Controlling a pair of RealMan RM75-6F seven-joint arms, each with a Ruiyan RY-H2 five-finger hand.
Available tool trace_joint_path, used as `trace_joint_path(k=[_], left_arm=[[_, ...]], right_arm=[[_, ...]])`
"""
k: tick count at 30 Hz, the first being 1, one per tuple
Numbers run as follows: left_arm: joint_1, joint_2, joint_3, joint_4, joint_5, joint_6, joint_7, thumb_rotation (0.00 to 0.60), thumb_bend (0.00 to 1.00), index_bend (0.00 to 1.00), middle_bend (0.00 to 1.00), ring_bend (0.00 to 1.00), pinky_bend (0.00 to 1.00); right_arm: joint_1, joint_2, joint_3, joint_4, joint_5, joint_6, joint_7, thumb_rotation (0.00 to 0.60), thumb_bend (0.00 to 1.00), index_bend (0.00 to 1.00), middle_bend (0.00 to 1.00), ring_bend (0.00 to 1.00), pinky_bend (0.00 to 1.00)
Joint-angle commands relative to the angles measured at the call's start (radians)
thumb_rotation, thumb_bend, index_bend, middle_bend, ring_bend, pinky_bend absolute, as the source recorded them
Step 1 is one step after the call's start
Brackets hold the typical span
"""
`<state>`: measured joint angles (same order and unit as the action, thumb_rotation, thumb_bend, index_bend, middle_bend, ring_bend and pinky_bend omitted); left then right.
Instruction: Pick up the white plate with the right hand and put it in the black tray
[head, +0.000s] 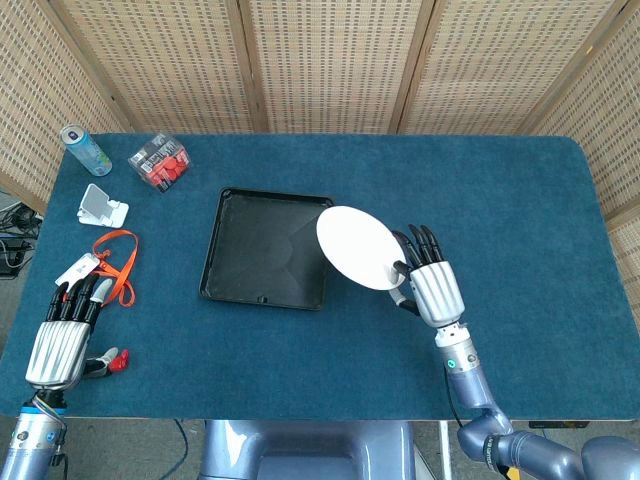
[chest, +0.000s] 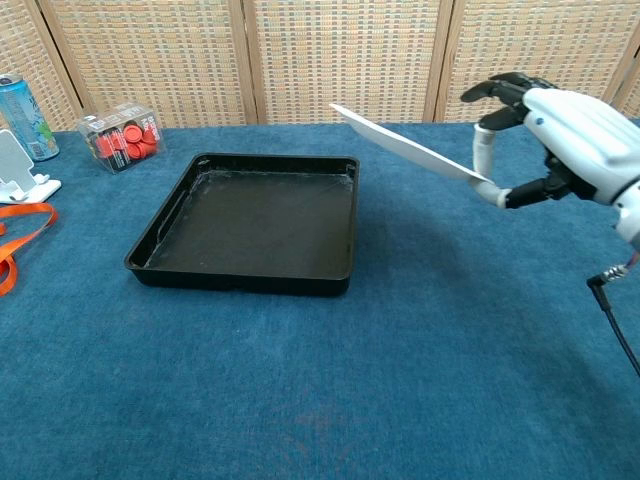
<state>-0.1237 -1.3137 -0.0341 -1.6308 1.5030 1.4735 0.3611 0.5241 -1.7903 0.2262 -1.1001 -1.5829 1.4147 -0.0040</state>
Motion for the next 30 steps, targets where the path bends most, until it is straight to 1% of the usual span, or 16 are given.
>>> trace_joint_path(k=[1, 10, 14, 20, 30], left_arm=[[-0.003, 0.000, -0.002, 0.004, -0.009, -0.008, -0.005, 0.600, 0.00, 0.00, 0.00, 0.00, 0.00], [-0.011, 0.006, -0.013, 0.010, -0.038, -0.030, -0.031, 0.600, 0.00, 0.00, 0.00, 0.00, 0.00], [-0.018, 0.010, -0.016, 0.014, -0.056, -0.051, -0.053, 0.600, 0.00, 0.00, 0.00, 0.00, 0.00], [-0.021, 0.016, -0.021, 0.016, -0.068, -0.057, -0.071, 0.600, 0.00, 0.00, 0.00, 0.00, 0.00], [-0.030, 0.021, -0.025, 0.023, -0.099, -0.084, -0.083, 0.600, 0.00, 0.00, 0.00, 0.00, 0.00]], right_arm=[[0.034, -0.017, 0.015, 0.012, 0.008, -0.031, -0.015, 0.600, 0.56, 0.67, 0.23, 0.01, 0.00], [0.138, -0.068, 0.056, 0.078, 0.033, -0.111, -0.017, 0.600, 0.56, 0.67, 0.23, 0.01, 0.00], [0.221, -0.104, 0.093, 0.122, 0.046, -0.161, -0.014, 0.600, 0.56, 0.67, 0.24, 0.02, 0.00], [0.281, -0.147, 0.106, 0.174, 0.065, -0.189, 0.004, 0.600, 0.56, 0.67, 0.24, 0.03, 0.00], [0.358, -0.223, 0.106, 0.265, 0.080, -0.217, 0.035, 0.600, 0.56, 0.67, 0.24, 0.03, 0.00]])
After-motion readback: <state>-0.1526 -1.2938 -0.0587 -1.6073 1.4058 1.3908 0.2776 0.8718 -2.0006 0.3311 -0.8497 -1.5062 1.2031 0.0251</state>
